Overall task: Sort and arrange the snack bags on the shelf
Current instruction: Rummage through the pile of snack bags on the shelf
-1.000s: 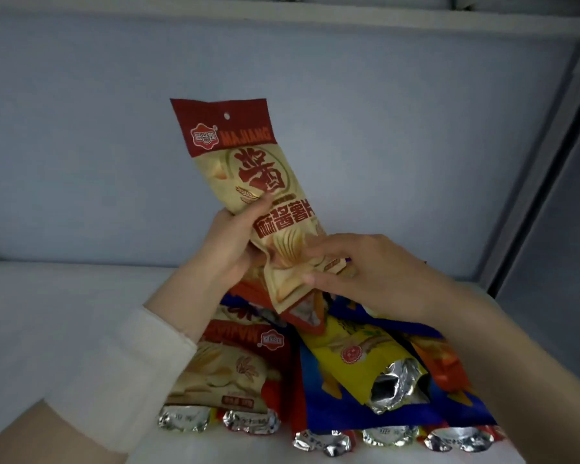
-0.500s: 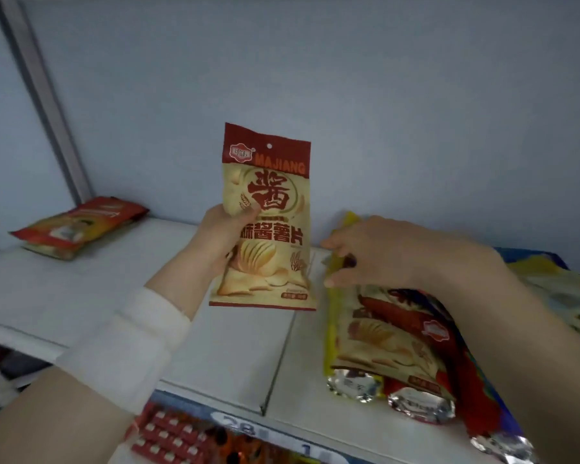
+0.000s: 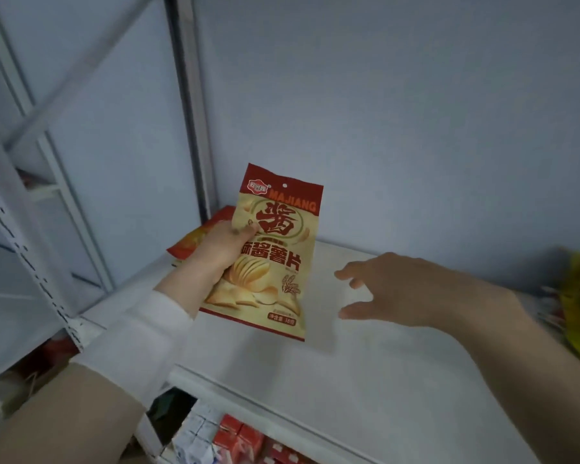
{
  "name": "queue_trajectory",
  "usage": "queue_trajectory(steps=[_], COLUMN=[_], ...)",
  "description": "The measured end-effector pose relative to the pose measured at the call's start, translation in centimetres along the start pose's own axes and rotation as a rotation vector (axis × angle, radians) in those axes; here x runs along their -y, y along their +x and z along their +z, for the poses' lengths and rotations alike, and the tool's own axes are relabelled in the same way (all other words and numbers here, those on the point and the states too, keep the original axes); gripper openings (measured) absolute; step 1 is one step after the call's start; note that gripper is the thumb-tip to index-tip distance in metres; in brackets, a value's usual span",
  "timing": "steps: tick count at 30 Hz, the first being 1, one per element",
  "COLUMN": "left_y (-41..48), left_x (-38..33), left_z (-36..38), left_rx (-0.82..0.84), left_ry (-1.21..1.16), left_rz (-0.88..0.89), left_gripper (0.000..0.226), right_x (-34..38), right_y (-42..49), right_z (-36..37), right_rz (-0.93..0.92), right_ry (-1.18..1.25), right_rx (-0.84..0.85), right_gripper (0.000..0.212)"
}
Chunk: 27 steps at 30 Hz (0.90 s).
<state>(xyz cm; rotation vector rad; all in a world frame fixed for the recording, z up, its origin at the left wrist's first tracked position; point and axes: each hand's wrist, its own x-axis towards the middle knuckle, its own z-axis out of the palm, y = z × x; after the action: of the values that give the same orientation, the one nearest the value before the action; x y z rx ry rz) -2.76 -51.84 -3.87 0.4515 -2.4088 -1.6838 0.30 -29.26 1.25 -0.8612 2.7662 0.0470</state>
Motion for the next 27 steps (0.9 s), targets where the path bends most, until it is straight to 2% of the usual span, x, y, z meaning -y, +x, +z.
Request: queue_trajectory(steps=[6, 13, 18, 27], left_y=[9.3, 16.8, 20.6, 23.1], left_x=[1.8, 4.5, 5.7, 6.4], left_z=[-4.8, -6.4, -6.1, -5.8], left_rx=[0.025, 0.057, 0.123, 0.117], left_ry=[0.049, 0.247, 0.442, 0.630], left_rz=[-0.143, -0.180, -0.149, 0.026], left_gripper=[0.046, 0.053, 0.056, 0.042], right_x=[1.3, 3.7, 4.6, 5.3], right_y=[7.8, 16.4, 19.3, 20.2], right_z=[-0.9, -1.0, -1.1, -0.1], right_rz=[0.002, 0.010, 0.120, 0.316], right_ry=[-0.012, 0.020, 0.064, 0.101], right_rx=[0.012, 0.032, -0.025, -0.060], right_gripper=[0.063, 0.060, 0.052, 0.057])
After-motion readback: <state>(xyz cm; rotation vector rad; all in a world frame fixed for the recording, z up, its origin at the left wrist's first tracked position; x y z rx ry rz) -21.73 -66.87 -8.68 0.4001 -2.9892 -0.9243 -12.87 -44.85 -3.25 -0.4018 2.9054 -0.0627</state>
